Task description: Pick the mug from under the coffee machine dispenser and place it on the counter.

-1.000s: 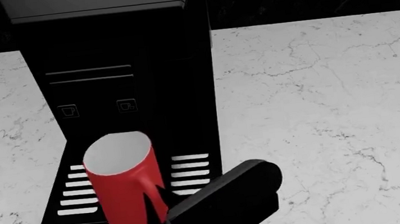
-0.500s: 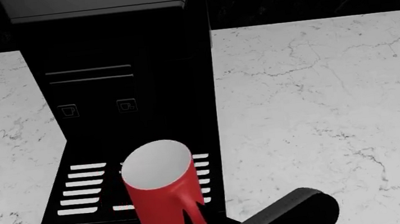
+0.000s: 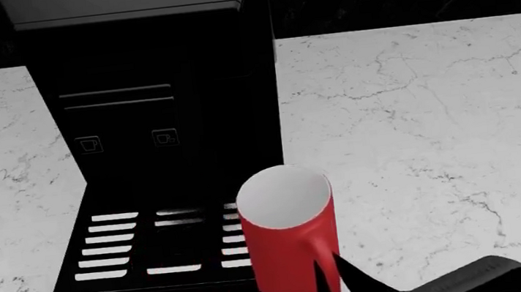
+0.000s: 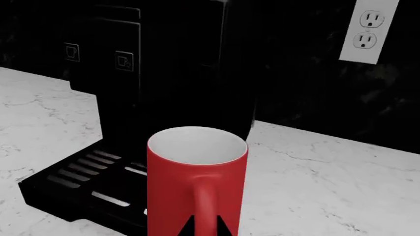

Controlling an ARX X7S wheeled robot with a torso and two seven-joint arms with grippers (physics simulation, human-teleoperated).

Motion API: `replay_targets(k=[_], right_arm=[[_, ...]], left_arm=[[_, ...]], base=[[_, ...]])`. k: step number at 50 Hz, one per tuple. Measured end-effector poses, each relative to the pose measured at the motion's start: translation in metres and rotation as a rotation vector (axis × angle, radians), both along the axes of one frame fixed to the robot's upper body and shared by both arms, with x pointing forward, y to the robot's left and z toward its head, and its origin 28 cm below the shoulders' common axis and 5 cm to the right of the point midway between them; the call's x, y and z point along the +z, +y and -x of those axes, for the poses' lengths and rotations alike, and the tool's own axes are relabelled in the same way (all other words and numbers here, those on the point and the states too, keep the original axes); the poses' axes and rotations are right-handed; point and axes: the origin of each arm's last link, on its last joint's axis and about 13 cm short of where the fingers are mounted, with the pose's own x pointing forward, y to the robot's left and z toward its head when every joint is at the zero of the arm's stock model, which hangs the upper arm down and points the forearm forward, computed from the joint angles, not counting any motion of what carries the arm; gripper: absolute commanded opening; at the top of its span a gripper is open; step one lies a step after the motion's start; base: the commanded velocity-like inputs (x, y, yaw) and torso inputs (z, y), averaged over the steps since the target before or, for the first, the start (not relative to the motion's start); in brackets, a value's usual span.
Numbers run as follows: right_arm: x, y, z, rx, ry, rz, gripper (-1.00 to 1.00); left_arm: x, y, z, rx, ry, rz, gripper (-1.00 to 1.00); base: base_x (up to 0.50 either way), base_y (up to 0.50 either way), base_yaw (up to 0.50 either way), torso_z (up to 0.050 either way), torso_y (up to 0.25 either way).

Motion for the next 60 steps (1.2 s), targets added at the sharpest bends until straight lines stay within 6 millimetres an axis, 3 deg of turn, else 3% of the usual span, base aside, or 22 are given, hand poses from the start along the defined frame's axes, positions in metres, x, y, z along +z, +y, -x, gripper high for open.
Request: replay_targets(k=[35,60], right_arm=[[-0.005,-0.029,-0.017,-0.281,-0.046,-0.027,-1.00],[-0.029,-0.040,-0.044,-0.404,-0.017,0.003,-1.00]], left_arm=[[-0.003,-0.001,0.000,0.002,0.007,-0.001,1.00],[-0.003,-0.001,0.000,0.003,0.006,-0.001,1.00]], base=[[0.00,0.00,0.00,0.000,0.000],[0.00,0.00,0.00,0.000,0.000]])
